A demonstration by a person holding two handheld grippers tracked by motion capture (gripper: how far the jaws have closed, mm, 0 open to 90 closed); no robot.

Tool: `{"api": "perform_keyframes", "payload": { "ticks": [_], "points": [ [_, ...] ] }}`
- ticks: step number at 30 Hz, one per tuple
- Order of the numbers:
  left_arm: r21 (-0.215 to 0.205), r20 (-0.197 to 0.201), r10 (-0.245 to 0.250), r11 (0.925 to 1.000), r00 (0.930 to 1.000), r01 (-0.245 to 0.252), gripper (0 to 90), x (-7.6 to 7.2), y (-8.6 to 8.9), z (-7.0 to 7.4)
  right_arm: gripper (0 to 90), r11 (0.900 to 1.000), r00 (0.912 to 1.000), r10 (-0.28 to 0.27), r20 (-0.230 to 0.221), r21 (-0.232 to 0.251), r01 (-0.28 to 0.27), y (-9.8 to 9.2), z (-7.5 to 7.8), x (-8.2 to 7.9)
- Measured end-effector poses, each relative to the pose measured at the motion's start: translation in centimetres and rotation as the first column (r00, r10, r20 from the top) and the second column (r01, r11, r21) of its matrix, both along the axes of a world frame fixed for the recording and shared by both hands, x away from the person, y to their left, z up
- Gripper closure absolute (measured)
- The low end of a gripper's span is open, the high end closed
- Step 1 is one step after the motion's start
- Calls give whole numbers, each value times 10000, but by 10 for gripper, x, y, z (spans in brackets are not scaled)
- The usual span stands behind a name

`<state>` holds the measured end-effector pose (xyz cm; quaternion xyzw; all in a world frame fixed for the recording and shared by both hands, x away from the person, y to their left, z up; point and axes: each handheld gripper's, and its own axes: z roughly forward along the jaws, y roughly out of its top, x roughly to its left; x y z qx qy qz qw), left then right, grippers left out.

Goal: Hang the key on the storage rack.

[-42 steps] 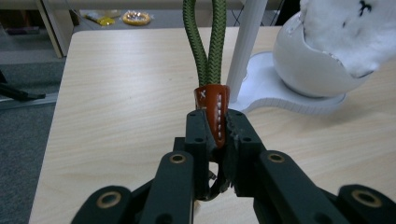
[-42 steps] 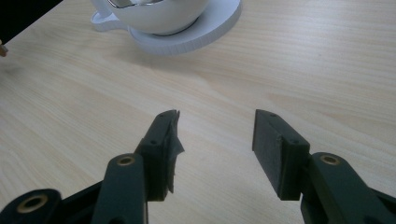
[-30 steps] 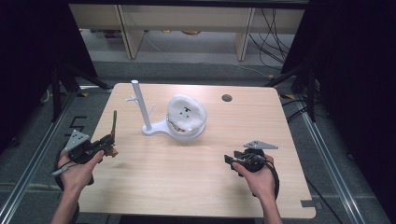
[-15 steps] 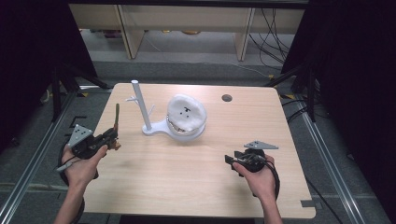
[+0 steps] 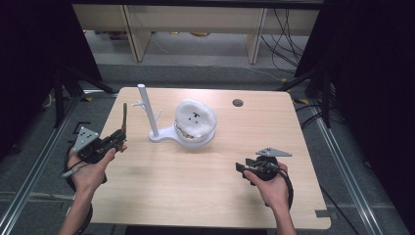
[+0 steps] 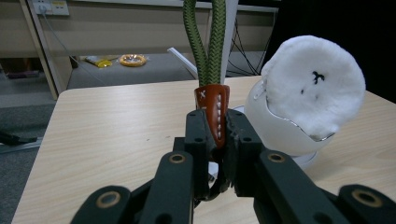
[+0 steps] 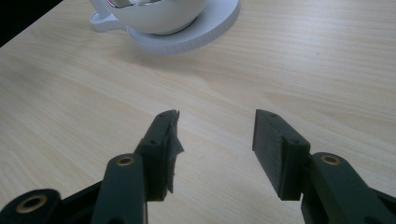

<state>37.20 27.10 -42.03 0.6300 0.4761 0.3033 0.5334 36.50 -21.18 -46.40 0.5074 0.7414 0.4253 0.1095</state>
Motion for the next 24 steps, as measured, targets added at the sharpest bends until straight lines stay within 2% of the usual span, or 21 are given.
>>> {"api": "perform_keyframes", "payload": {
  "ticks": [4,7,8,9,10,11,24],
  "points": [
    [-33,131,-9,10000,9999,10,801,1,-1,3,510,10000,10000,43,79,-87,-43,-1,0,0],
    [-28,194,-56,10000,9998,57,801,1,-2,4,510,10000,10000,62,-31,39,-62,0,-1,0],
    [-34,200,-63,10000,9998,64,801,1,-3,5,510,9993,9996,208,214,-323,-201,-2,0,1],
    [-16,230,-85,10000,9997,86,801,1,-3,5,510,9993,9996,207,215,-305,-201,-2,0,1],
    [-17,246,-70,10000,9997,71,801,1,-4,6,510,10000,10000,73,-59,-15,-73,0,0,0],
    [-41,260,-65,10000,9996,66,801,2,-5,7,510,10000,10000,62,-30,42,-62,1,0,0],
    [179,290,-57,9998,9996,52,800,7,-9,10,510,10000,10000,61,50,-24,-61,1,-1,0]
  ]
}}
